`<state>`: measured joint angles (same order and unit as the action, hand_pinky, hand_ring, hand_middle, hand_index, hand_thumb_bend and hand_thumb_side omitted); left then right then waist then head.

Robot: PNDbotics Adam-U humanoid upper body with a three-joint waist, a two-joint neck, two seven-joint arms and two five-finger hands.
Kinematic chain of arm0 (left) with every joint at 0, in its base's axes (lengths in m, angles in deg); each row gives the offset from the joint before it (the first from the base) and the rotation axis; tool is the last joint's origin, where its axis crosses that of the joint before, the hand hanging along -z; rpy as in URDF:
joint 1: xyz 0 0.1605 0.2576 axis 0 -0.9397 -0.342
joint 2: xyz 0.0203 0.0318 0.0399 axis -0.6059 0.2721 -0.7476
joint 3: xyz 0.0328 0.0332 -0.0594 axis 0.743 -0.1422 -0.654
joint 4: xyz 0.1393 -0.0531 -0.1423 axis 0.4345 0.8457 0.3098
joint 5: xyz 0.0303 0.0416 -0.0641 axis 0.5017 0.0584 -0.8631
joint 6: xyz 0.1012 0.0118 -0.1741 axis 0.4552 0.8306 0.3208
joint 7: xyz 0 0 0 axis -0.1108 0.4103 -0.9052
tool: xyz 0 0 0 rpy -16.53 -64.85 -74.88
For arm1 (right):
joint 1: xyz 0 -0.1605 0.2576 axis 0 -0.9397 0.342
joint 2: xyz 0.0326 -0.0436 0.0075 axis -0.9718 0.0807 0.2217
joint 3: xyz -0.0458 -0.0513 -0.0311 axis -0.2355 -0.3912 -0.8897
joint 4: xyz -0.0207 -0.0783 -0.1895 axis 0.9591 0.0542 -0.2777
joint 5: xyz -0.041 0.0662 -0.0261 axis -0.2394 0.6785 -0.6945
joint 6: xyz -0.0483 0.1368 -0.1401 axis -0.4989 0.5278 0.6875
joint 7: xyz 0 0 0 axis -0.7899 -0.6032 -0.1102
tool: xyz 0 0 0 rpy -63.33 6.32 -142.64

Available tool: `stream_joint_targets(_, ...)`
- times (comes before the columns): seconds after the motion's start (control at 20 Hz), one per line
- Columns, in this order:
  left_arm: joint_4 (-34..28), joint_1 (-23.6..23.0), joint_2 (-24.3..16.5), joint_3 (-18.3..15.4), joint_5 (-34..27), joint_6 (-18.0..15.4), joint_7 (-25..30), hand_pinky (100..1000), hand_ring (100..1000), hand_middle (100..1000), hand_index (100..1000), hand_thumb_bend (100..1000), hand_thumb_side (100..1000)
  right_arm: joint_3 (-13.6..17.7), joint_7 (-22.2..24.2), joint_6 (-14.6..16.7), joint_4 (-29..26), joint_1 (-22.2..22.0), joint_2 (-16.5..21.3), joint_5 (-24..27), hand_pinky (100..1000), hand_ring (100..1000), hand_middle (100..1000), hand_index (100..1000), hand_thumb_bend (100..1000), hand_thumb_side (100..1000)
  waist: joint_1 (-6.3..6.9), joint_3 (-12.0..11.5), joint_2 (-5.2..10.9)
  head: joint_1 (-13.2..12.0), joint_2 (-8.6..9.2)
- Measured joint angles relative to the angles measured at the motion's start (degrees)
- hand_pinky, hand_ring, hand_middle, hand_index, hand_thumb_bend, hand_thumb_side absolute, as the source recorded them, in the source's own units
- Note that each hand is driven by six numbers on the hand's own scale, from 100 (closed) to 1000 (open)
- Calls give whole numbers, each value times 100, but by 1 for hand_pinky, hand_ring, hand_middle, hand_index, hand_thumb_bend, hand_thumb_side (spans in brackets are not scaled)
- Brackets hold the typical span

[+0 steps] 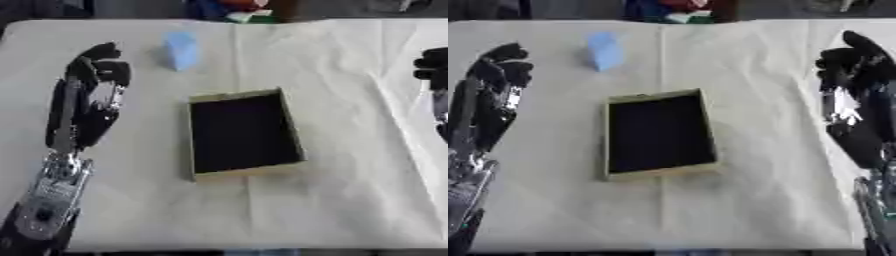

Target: Pick up objects on the table and place them in the box.

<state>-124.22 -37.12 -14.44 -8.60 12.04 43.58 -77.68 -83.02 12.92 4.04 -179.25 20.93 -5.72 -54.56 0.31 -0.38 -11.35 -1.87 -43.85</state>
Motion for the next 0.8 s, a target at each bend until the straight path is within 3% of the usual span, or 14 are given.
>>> stream_joint_targets(0.15,-59,123,0,-31,0,-17,-17,704,717,717,831,402,726,0,3,-3,0,-4,0,0,716,729,689,896,100,489,0,6,18,-4,0)
stream_joint_targets(0.65,-673,1350,-140,-317,24,43,-140,735,734,732,840,379,732,-3,19,-20,0,-29,0,2,715,728,688,896,100,490,4,45,56,-3,0)
stream_joint_targets(0.8,-756,1568,-160,-454,25,57,-219,735,735,736,840,378,726,-31,42,-40,0,-58,-5,10,715,728,688,896,100,490,1,159,147,-29,0)
